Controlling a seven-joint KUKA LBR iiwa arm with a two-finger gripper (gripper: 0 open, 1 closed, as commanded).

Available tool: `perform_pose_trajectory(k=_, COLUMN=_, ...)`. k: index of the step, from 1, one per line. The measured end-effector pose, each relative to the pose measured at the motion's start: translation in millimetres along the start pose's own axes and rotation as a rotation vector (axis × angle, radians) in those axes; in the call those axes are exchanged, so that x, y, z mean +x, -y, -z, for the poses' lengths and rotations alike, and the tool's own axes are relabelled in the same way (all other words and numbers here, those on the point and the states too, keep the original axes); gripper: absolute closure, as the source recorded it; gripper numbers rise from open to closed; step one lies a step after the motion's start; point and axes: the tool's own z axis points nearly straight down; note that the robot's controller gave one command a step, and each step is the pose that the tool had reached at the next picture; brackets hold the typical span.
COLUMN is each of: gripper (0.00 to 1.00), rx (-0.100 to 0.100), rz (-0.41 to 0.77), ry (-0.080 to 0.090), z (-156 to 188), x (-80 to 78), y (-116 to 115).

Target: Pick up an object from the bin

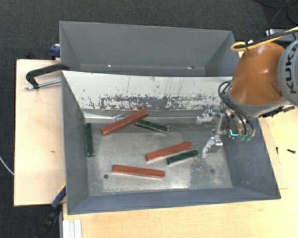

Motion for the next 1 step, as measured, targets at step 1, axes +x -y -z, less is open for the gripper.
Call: perform_pose_trajectory(k=1, gripper=0.0, rx=0.001, rz=0.001, ry=0.008, z=4.5, x=-2.0, y=-0.2)
